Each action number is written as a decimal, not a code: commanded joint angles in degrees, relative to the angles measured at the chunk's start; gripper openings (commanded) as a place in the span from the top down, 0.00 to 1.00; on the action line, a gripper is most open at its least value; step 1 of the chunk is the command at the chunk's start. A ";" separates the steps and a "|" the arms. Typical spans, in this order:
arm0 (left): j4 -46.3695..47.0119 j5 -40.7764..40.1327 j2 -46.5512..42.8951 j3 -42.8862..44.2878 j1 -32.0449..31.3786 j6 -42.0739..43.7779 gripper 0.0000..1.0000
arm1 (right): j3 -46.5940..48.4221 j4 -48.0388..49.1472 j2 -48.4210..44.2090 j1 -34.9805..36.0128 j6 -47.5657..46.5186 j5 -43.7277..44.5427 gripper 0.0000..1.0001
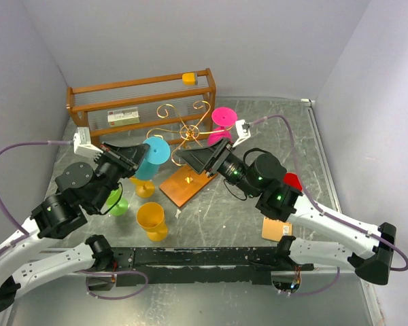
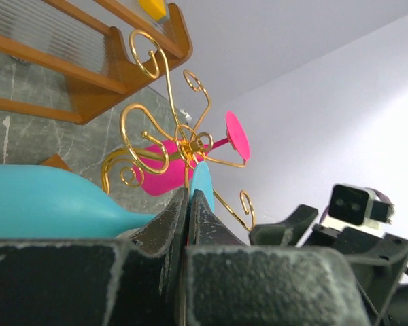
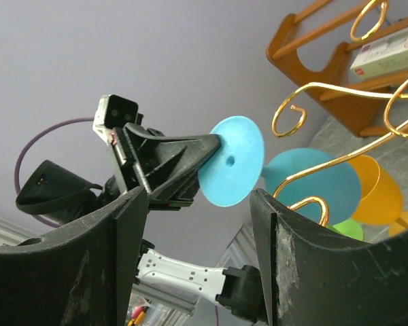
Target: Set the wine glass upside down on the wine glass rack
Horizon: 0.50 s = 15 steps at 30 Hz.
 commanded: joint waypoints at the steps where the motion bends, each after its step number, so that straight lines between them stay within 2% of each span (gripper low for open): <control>1: 8.41 -4.80 1.50 -0.77 -0.09 -0.46 0.93 | -0.43 1.86 -2.14 0.03 -4.26 1.51 0.38; 15: 17.64 -7.35 10.25 -0.64 -0.08 -0.04 0.93 | -0.94 -1.84 -6.99 0.01 -7.72 5.66 0.38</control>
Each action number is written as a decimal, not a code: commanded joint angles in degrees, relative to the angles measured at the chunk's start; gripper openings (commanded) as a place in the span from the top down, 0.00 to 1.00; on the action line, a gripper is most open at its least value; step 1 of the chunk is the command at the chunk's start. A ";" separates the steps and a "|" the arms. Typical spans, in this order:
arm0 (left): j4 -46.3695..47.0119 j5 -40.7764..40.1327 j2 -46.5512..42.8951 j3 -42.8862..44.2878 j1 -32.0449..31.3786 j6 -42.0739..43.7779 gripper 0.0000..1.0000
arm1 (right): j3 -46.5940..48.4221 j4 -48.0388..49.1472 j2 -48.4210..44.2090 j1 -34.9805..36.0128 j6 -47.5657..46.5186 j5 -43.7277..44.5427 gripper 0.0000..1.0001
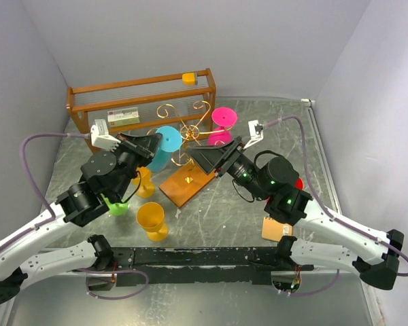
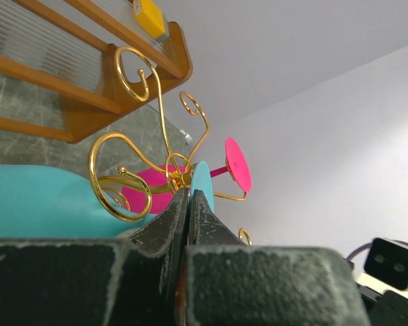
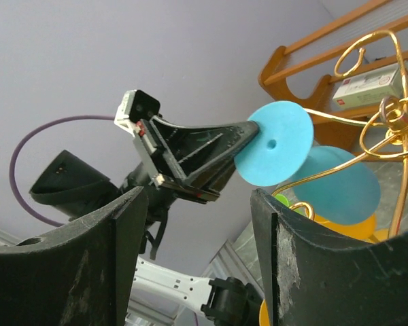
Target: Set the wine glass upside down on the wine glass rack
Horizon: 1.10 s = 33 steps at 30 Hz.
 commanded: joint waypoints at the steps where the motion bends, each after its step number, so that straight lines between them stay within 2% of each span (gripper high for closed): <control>1: 6.32 -3.68 1.75 0.30 -0.13 1.60 0.93 | -0.55 -1.15 -2.92 -0.02 -1.85 3.72 0.38; 16: 11.89 -11.69 5.54 1.32 0.10 9.27 0.93 | -2.45 -2.70 -7.00 -0.05 -1.13 6.99 0.38; 25: 10.26 -14.36 3.83 0.60 0.61 9.94 0.93 | -2.62 -3.24 -7.06 -0.01 -1.13 7.13 0.38; 33: 5.22 -12.23 1.73 0.53 0.63 7.71 0.93 | -2.55 -3.29 -6.83 -0.06 -0.94 7.13 0.38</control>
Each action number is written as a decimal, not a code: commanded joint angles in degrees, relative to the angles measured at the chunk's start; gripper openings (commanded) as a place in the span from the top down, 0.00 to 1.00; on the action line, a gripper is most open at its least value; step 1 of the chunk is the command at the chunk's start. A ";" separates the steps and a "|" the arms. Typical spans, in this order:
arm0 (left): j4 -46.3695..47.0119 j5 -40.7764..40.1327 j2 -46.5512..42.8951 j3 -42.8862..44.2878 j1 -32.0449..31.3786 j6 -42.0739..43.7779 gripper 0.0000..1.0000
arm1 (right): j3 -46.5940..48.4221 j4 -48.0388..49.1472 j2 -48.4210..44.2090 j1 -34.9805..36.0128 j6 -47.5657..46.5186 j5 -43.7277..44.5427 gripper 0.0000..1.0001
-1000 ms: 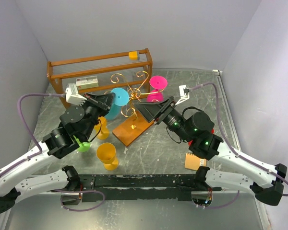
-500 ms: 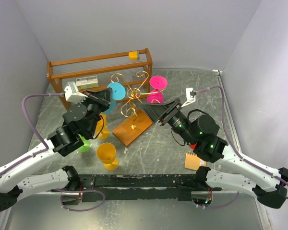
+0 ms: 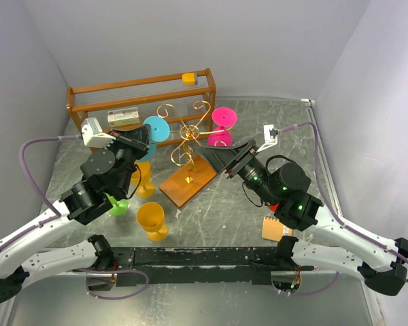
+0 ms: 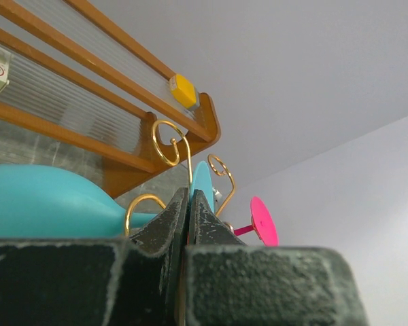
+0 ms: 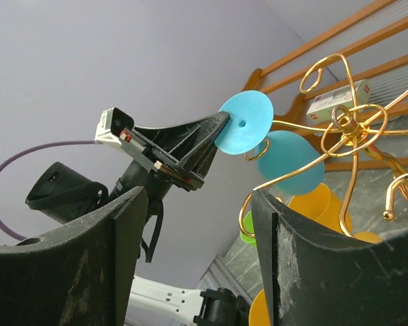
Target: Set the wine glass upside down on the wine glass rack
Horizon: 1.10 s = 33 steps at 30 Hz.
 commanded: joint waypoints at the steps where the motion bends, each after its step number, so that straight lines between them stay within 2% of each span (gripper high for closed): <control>1: -2.76 0.21 -1.61 0.32 0.34 -1.32 0.93 | -0.58 0.01 -0.49 -0.07 -0.06 0.91 0.38; 11: -10.23 3.54 -5.07 0.81 0.33 -4.05 0.93 | -0.32 -0.09 -0.15 0.01 0.03 0.99 0.38; 14: -9.84 5.58 -5.74 0.82 0.35 -3.25 0.93 | -0.22 0.18 0.33 0.02 0.07 0.70 0.38; 22: -12.06 11.04 -2.70 3.85 0.35 -0.74 0.93 | 0.56 -0.08 0.97 -0.08 -0.06 0.84 0.38; 25: -12.79 11.47 -1.93 3.97 0.32 -0.59 0.91 | 0.63 -0.16 0.95 0.00 0.03 0.81 0.38; 33: -16.36 11.61 -1.98 4.36 0.34 -0.60 0.76 | 1.74 -1.35 1.66 -0.04 0.19 0.82 0.40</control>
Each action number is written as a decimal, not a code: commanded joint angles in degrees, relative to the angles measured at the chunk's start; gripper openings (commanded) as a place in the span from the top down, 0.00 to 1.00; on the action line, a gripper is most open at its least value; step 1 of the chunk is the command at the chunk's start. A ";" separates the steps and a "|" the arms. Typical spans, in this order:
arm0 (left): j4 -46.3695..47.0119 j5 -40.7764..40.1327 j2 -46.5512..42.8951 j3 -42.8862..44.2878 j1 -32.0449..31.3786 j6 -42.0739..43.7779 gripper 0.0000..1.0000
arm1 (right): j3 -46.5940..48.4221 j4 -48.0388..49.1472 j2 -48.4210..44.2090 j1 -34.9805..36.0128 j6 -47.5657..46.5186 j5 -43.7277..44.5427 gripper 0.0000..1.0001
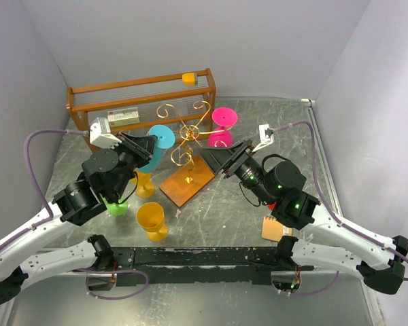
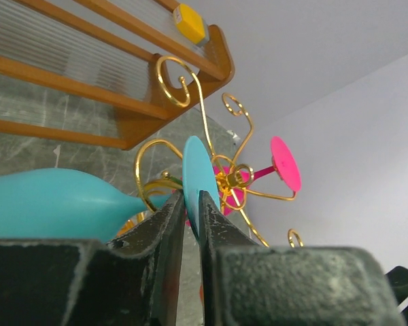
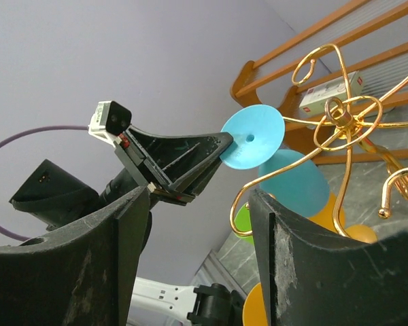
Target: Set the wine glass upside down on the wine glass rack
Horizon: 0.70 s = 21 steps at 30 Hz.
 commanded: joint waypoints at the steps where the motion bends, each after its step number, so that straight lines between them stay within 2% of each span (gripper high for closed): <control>1: -3.61 1.75 -0.38 2.04 0.19 0.67 0.75 | 1.72 -0.84 0.34 -0.03 0.20 0.79 0.40; 10: -7.84 3.75 -1.90 2.53 0.22 0.57 0.65 | 1.34 -0.74 0.41 -0.01 0.69 0.93 0.40; 21: -11.50 8.75 -3.04 3.76 0.19 3.45 0.39 | 1.46 -1.20 1.17 -0.05 1.12 1.28 0.41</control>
